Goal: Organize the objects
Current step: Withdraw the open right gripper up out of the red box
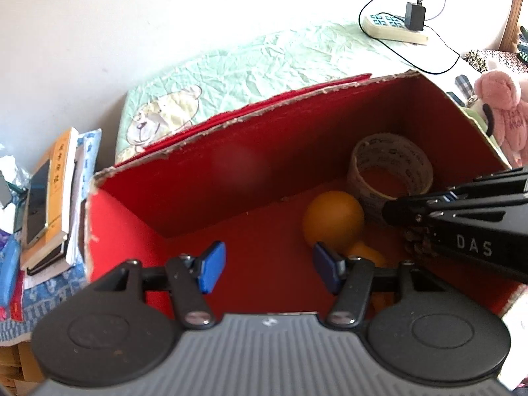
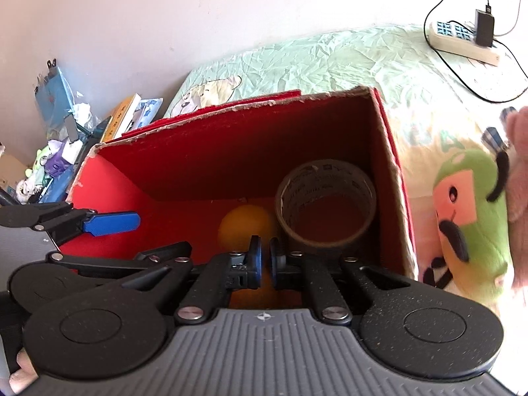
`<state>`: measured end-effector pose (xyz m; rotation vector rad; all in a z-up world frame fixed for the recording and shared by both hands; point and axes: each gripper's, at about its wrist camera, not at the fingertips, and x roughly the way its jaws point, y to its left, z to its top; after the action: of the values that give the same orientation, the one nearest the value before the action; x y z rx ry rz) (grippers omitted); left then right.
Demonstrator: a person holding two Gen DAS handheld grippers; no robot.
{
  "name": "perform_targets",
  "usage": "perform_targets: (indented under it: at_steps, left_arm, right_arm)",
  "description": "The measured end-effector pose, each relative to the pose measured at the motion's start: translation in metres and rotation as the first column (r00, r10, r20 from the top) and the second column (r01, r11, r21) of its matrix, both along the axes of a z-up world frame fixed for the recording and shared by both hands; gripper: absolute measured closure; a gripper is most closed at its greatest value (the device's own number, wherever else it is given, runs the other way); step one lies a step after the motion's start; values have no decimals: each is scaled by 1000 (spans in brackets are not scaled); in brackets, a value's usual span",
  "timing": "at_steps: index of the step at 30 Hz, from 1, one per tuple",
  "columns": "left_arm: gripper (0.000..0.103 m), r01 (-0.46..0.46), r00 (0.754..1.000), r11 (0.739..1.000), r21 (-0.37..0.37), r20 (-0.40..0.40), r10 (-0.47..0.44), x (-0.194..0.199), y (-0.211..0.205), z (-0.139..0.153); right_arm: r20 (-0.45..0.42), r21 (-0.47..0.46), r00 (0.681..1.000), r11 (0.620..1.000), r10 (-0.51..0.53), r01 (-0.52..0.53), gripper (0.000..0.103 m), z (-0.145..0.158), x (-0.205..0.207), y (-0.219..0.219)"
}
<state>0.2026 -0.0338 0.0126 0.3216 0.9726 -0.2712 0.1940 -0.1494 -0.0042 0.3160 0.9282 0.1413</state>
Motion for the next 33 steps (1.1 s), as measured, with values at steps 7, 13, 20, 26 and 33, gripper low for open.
perform_targets:
  at_steps: [7,13,20,26,33]
  left_arm:
    - [36,-33,998,999,1,47,33,-21,-2,14]
    - [35,-71,994,997,2,86,71,-41,0,31]
    - [35,-111,986,994,-2,121,110,-64,-1,47]
    - [34,-134,980,991,0,147,133,-81,-8,59]
    - [33,-159,975,987,-4,155,157,-98,-17,66]
  right_arm:
    - [100,-46,995,999,10,-6,93,15,-22,6]
    - [148,-24,989,1000,18,-15,93,24,-38,4]
    - [203,-4,978,999,35,-35,92,36,-56,0]
    - [231,6,971,997,69,-72,92,41,-69,-5]
    - [260,15,959,992,114,-122,92,46,-87,-13]
